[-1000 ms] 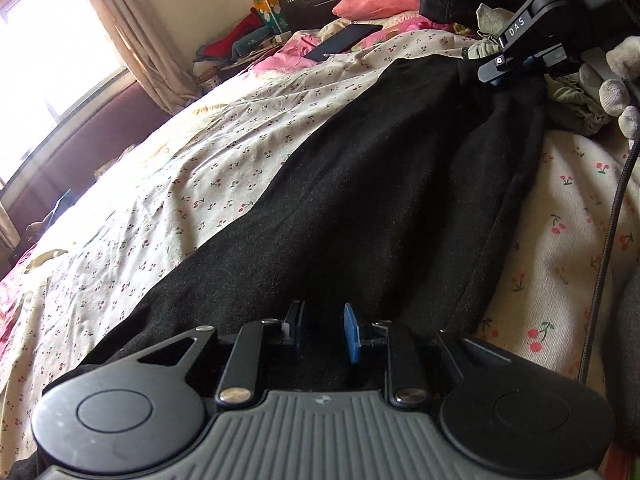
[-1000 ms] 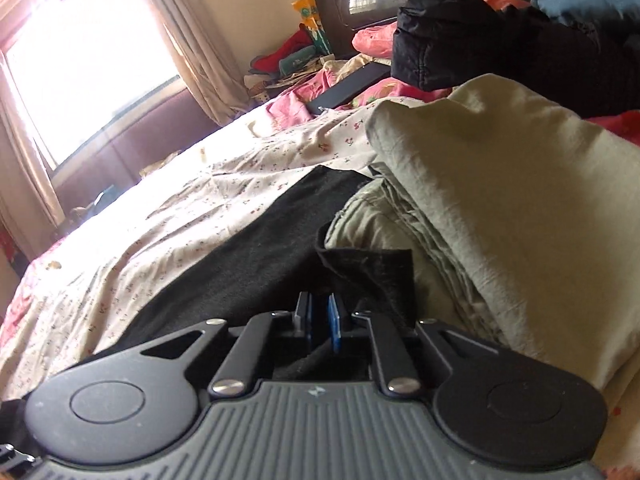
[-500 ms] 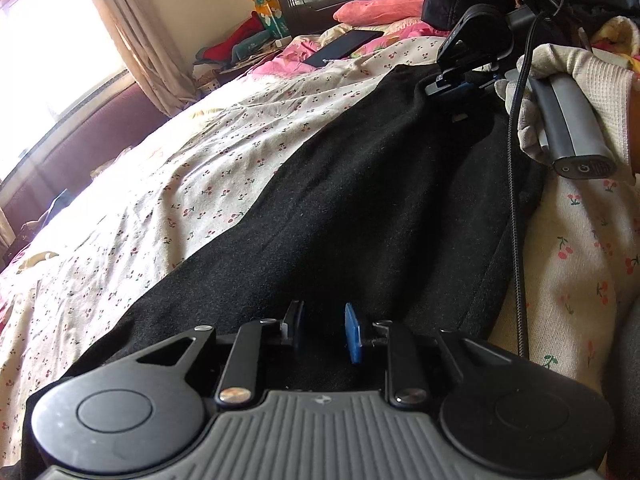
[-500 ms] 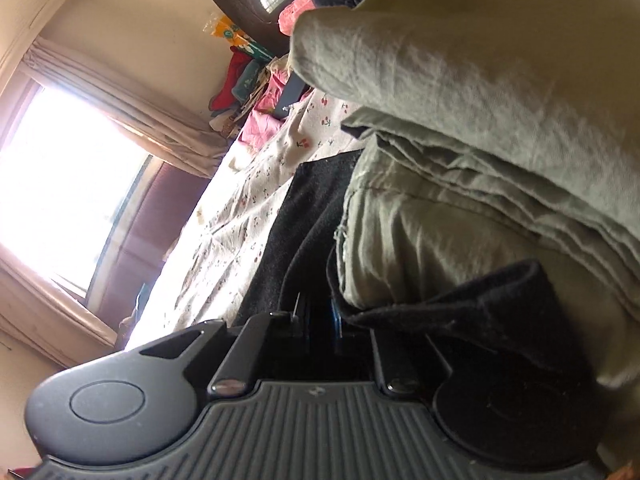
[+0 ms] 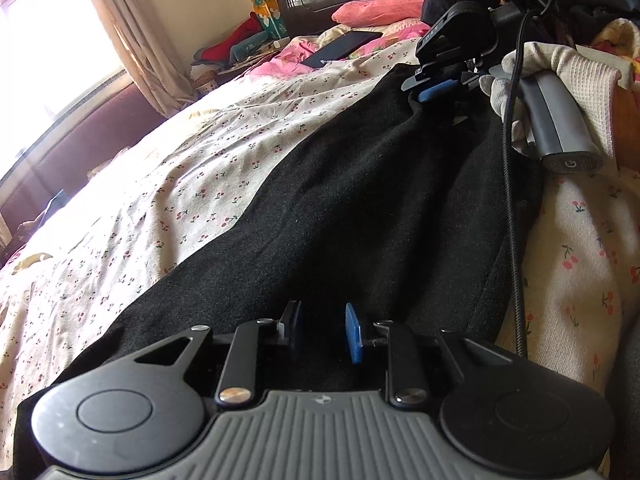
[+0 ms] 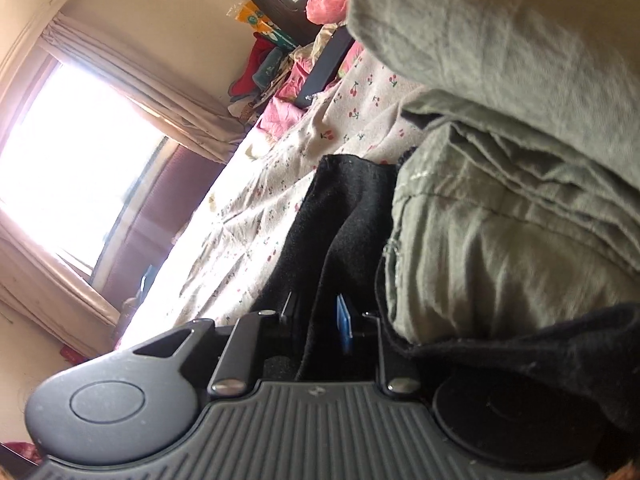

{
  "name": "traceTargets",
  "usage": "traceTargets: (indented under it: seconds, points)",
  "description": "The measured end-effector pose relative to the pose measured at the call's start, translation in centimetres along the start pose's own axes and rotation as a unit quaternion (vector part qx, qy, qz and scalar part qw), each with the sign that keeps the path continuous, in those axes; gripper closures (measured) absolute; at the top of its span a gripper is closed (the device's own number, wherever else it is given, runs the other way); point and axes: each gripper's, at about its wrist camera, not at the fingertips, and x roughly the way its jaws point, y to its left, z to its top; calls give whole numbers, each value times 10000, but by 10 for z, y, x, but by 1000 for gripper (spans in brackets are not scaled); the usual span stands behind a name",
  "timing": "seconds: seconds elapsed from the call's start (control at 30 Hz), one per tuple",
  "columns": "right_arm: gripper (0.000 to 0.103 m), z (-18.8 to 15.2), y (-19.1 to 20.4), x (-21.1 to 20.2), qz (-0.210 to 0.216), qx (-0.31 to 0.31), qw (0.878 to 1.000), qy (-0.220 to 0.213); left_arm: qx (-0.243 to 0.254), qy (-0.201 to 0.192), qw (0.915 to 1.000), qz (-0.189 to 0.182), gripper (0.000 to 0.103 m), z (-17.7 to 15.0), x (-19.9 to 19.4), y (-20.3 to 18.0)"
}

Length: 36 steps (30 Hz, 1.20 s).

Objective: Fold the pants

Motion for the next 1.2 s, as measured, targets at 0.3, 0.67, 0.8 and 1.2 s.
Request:
traceTargets:
  seconds: [0.3,0.67,0.8,1.2]
  points:
    - [83,-6,9,-5,-117,-512,9986,-47,17,-103,9999,7,64,-1,4,-2]
    - [85,-21,12,-24,-1253,-529,9907,62,-115,-298,9995,4,63,-5,4,-2]
    - [79,-24,13,4,-1371,-229,9903,80,-322,-352,9988,-87,63,-8,3,3]
    - [80,-10,-16,-4,12,788,9969,-82,-522,-476,9973,-212,62,-13,4,12]
